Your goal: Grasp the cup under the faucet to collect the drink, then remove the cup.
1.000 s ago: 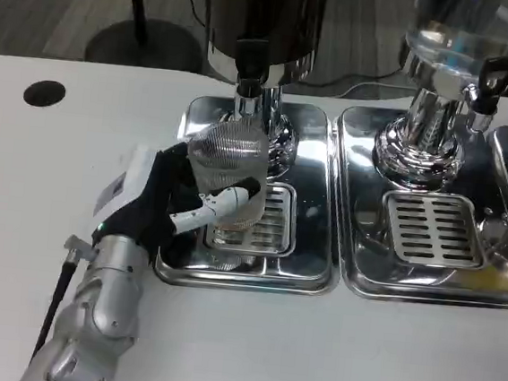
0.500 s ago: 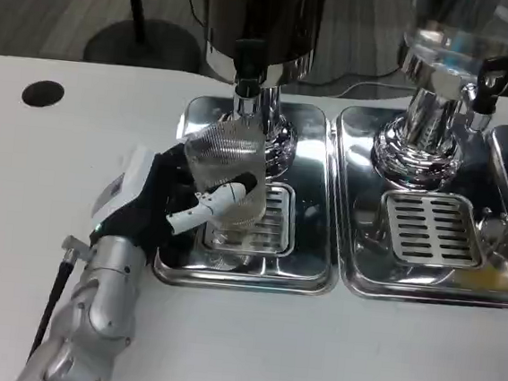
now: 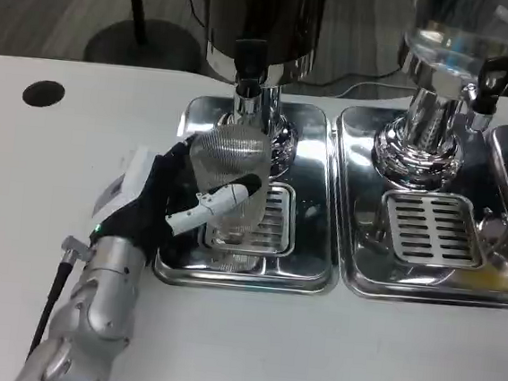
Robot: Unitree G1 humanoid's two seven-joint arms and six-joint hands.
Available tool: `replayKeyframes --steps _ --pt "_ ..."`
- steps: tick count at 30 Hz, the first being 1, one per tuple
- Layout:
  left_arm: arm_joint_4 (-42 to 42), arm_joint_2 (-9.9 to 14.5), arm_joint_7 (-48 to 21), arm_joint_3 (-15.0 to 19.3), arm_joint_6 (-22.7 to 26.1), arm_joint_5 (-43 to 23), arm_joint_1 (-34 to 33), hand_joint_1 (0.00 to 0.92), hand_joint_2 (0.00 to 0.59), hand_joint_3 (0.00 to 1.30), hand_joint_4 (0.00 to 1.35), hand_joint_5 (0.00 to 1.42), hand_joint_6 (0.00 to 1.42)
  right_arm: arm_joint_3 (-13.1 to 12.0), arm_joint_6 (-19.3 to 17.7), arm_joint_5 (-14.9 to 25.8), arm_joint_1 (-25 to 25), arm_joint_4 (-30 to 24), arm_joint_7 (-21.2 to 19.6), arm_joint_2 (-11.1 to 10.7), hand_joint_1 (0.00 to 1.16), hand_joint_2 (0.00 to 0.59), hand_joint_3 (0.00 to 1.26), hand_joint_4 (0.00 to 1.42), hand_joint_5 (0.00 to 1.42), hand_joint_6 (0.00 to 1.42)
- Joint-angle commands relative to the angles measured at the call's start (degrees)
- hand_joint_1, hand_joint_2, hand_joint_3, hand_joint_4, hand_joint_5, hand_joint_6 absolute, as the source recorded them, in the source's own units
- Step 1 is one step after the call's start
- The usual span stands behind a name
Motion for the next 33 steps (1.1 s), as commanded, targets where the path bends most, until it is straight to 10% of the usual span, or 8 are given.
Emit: replayKeyframes --steps 1,33 --pt "-1.07 0.79 -1.02 -0.43 -0.5 -0.03 0.46 0.263 0.026 0.14 0.08 0.16 0.17 -0.65 -0.73 0.18 -0.27 0.35 -0.14 0.16 0.67 0.469 0.18 0.21 0.12 0.06" --pt "-21.9 6.05 -9.55 3.69 -0.95 -4.05 15.74 0.15 0.0 0.0 0.0 0.09 0.08 -0.47 -0.41 0.12 -1.85 2.17 -0.02 0.37 0.66 0.46 0.18 0.21 0.12 0.06"
